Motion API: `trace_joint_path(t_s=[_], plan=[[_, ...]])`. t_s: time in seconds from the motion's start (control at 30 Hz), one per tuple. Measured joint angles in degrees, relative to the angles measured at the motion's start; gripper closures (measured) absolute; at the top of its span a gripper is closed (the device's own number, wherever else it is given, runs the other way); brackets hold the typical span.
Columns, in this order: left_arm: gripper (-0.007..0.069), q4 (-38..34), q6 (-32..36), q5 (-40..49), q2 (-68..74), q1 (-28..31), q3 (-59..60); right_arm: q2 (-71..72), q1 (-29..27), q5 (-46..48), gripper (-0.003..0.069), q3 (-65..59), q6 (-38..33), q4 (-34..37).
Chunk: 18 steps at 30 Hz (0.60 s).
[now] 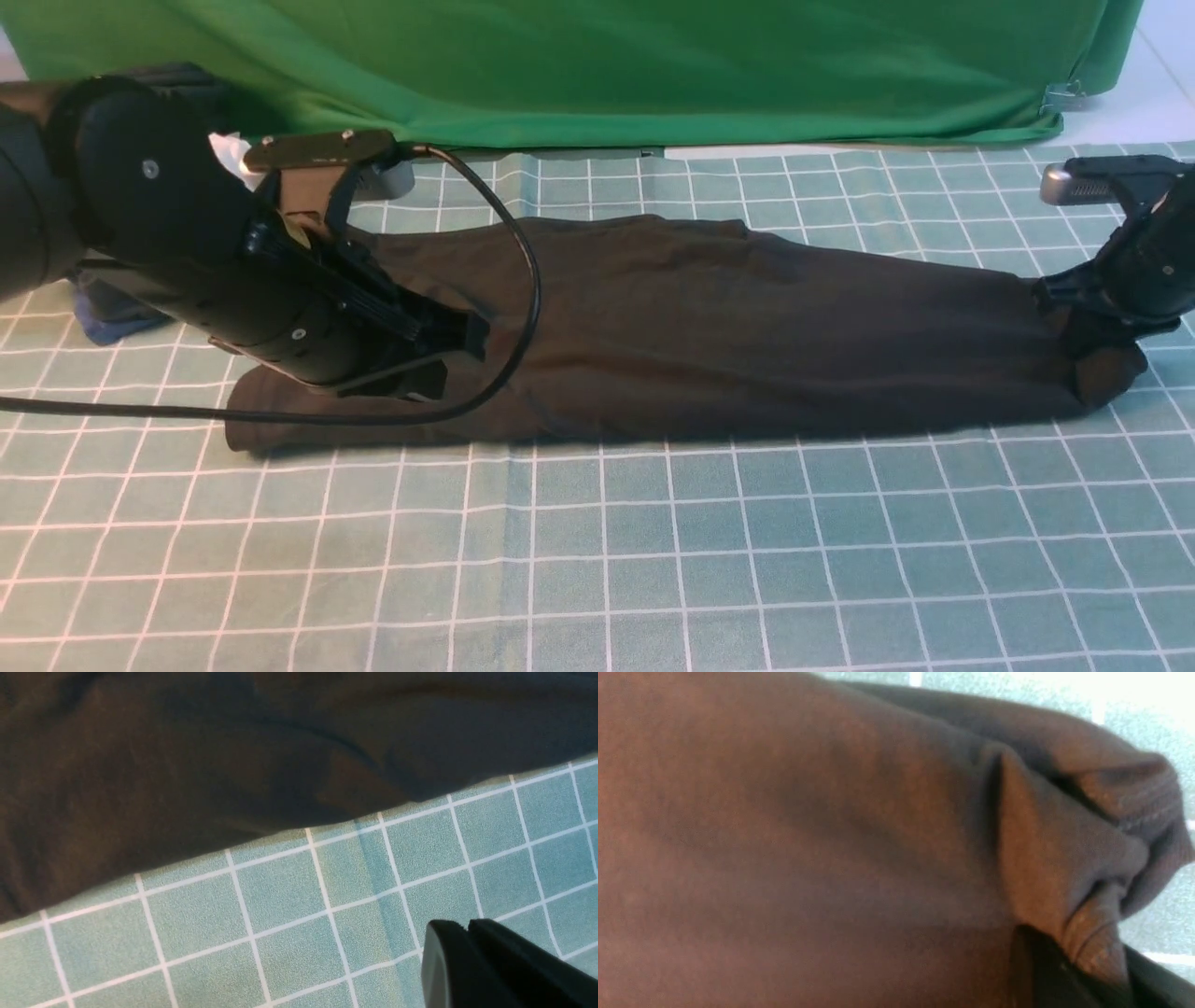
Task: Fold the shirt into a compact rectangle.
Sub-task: 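Pull the folded dark garment lengthwise by its ends to straighten it flat on the table, then fold the right end of the dark garment over onto its left end with the right gripper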
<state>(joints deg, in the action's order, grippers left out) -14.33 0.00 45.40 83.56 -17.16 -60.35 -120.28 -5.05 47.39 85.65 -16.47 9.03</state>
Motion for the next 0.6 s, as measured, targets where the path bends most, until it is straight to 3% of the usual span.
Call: trace_joint_path(t_s=[0.17,0.3,0.43,0.6], plan=[[0.0617,-0.1,0.6,0.0,-0.1,0.0,0.0,2.6,-1.3,1.6,0.0598,-0.1,2.4,-5.3],[0.0617,-0.2,0.6,0.1,-1.3,0.0,0.0,7.1,-6.0,3.6,0.0599,-0.1,6.9,-12.1],[0.0617,0.4,0.7,0.2,-3.2,0.0,0.0,9.8,-9.2,5.2,0.0599,-0.1,8.4,-13.7],[0.0617,4.4,-1.2,0.8,-4.3,0.0,0.0,14.6,-9.0,6.1,0.0599,-0.1,9.0,-14.0]])
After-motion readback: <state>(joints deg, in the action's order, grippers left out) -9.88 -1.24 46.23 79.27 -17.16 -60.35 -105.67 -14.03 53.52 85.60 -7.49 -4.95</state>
